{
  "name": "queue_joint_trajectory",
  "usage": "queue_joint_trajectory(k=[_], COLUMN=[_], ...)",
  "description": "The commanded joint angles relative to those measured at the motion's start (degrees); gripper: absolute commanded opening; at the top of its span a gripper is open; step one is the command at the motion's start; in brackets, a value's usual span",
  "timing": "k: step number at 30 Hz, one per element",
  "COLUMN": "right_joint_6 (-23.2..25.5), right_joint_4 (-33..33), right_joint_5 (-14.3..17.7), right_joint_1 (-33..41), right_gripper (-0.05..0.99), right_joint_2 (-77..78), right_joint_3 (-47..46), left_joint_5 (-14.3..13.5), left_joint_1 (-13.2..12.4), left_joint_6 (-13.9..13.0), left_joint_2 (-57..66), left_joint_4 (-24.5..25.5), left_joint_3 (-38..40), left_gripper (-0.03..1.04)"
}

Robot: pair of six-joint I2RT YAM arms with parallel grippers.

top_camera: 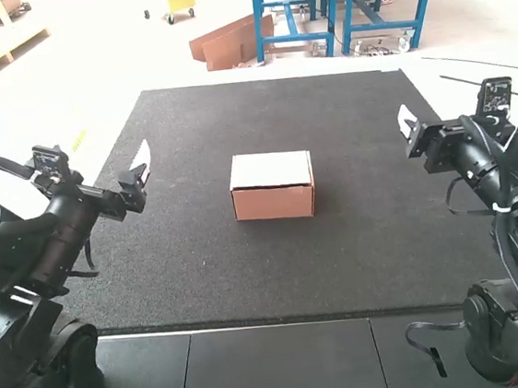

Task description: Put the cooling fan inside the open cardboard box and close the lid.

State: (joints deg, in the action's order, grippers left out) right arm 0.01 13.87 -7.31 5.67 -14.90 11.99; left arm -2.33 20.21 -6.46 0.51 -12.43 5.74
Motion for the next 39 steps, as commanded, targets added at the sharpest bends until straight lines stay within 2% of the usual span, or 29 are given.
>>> queue_joint_trajectory(k=[1,7,10,13,16,18,21,24,26,30,39], right_joint_6=[3.4,8.9,9.2,11.7,12.2,12.2,11.1,9.0,7.4,-0.5,-4.1], right_joint_4=[0.8,0.0,-0.5,-0.8,-0.4,-0.3,-0.3,-3.8,-7.7,-13.6,-13.3], right_joint_5=[-4.9,-8.8,-8.9,-9.3,-9.9,-10.0,-9.4,-4.4,-1.3,-1.5,-3.6], right_joint_1=[-2.7,-7.3,-9.5,-11.8,-14.1,-15.6,-17.9,-20.2,-21.4,-22.5,-22.1], right_gripper=[0.91,0.91,0.87,0.88,0.89,0.91,0.91,0.91,0.91,0.91,0.91], right_joint_2=[3.5,10.9,15.1,14.9,15.0,15.0,15.0,15.0,15.0,15.0,11.8], right_joint_3=[-1.4,-6.3,-8.4,-9.1,-9.7,-10.6,-11.8,-11.9,-11.9,-12.0,-12.0], left_joint_5=[5.8,5.8,5.9,6.2,6.2,6.1,5.9,5.5,5.5,5.4,5.5], left_joint_1=[-3.6,-9.6,-12.6,-14.9,-16.6,-17.3,-17.8,-17.7,-17.7,-17.8,-17.8], left_joint_6=[1.2,3.8,6.3,9.0,8.7,8.7,7.9,6.6,6.3,6.3,5.8], left_joint_2=[-0.6,-0.5,-0.6,-0.5,-0.5,-0.6,-0.5,-0.5,-0.5,-0.6,-0.6], left_joint_4=[-0.3,-2.4,-2.0,-1.3,0.2,1.6,6.4,11.8,13.4,13.3,13.2], left_joint_3=[-0.1,-4.6,-5.7,-5.8,-5.8,-5.7,-5.7,-5.7,-5.7,-5.7,-5.8], left_gripper=[0.97,0.97,0.97,0.97,0.97,0.97,0.97,0.97,0.97,0.97,0.97])
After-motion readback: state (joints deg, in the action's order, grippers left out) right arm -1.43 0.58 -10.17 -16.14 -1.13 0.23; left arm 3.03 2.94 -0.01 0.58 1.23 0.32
